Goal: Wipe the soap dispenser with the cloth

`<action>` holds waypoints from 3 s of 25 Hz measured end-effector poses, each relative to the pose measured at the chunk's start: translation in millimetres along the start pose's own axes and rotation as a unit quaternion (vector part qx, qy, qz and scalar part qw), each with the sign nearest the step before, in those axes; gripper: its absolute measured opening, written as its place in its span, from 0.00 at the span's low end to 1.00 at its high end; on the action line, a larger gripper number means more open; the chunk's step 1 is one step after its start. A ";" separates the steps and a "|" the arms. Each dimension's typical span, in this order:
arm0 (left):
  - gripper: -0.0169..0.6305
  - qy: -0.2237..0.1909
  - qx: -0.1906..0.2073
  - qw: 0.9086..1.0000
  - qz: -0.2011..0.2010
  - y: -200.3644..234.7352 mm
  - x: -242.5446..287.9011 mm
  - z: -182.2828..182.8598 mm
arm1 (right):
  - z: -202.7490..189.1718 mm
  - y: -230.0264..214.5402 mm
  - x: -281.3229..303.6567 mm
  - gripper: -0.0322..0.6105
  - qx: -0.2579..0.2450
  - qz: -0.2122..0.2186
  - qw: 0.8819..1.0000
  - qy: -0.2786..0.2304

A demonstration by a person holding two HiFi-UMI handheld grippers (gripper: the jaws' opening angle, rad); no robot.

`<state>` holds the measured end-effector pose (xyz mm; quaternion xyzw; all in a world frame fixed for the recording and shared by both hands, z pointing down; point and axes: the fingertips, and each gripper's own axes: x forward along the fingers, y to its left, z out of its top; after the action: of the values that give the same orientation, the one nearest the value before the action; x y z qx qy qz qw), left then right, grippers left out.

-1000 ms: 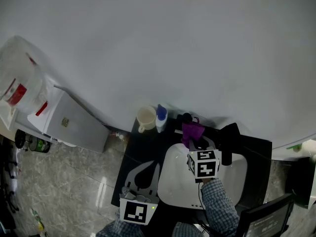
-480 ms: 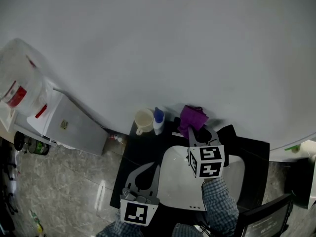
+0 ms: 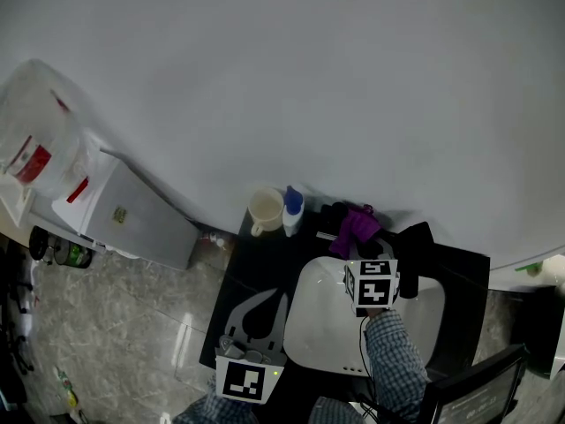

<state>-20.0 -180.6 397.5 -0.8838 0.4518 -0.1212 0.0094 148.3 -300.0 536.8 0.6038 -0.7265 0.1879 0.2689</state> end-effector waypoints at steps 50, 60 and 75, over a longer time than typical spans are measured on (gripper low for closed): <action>0.03 -0.083 0.020 0.994 -0.066 -145.9 -176.2 36.0 | -69.0 87.1 -361.4 0.17 0.034 -0.055 0.971 -0.231; 0.03 -0.081 -0.035 0.995 -0.051 -185.3 -248.5 29.8 | -124.4 113.6 -439.3 0.17 0.060 -0.039 0.970 -0.233; 0.03 -0.089 0.010 0.993 -0.076 -181.7 -280.6 37.8 | -113.9 145.2 -468.2 0.17 0.080 -0.040 0.963 -0.254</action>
<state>-24.7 148.1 325.9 -0.9228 0.3791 -0.0473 0.0493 83.9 160.6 344.5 0.6797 -0.7289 0.0748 0.0337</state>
